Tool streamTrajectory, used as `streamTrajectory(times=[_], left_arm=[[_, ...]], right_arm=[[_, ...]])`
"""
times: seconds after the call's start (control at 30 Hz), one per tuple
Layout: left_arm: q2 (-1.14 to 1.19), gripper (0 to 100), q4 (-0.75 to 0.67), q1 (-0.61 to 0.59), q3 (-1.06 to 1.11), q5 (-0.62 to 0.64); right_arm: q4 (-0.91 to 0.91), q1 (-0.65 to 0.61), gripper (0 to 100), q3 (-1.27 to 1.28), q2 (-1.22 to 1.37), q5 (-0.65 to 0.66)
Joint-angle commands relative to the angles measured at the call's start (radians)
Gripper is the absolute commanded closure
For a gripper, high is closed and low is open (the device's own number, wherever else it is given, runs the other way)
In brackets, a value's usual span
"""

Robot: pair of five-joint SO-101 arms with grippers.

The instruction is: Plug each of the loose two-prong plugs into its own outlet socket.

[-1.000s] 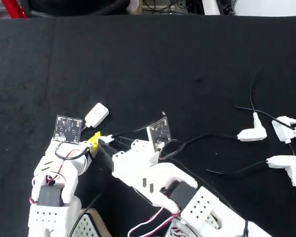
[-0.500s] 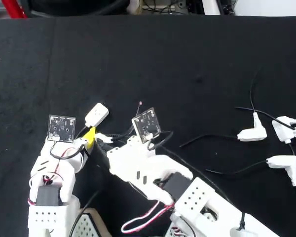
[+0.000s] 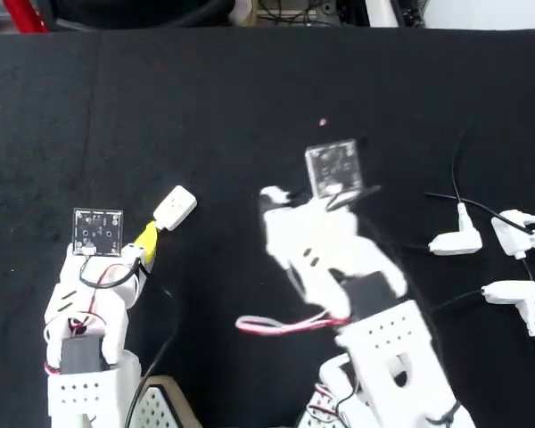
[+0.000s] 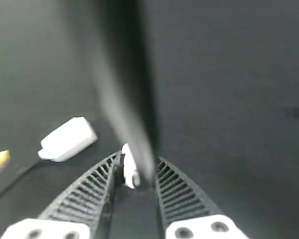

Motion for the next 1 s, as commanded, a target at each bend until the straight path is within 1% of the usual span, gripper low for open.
streamTrajectory(times=[0.0, 0.23, 0.37, 0.5, 0.6, 0.7, 0.83, 0.97], left_arm=[[0.112, 74, 0.035, 0.053, -0.14, -0.014], [0.529, 74, 0.026, 0.148, -0.364, -0.015], [0.795, 74, -0.046, 0.179, -0.486, -0.017], [1.076, 75, -0.124, 0.18, -0.599, -0.091], [1.278, 75, -0.129, 0.18, -0.717, -0.143], [1.442, 75, -0.135, 0.18, -0.82, -0.184], [1.579, 75, -0.167, 0.182, -0.911, -0.239], [1.594, 75, -0.175, 0.199, -0.918, -0.278]], right_arm=[[0.044, 0.077, 98.6, -0.104, 0.061, 0.1], [0.043, 0.097, 98.6, -0.226, 0.354, 0.196], [0.051, 0.101, 98.7, -0.331, 0.547, 0.203], [0.051, 0.146, 98.7, -0.423, 0.705, 0.226], [0.051, 0.18, 98.7, -0.466, 0.76, 0.241], [0.051, 0.183, 98.7, -0.464, 0.762, 0.265], [0.052, 0.181, 98.7, -0.464, 0.762, 0.273], [0.052, 0.184, 98.7, -0.466, 0.765, 0.273]])
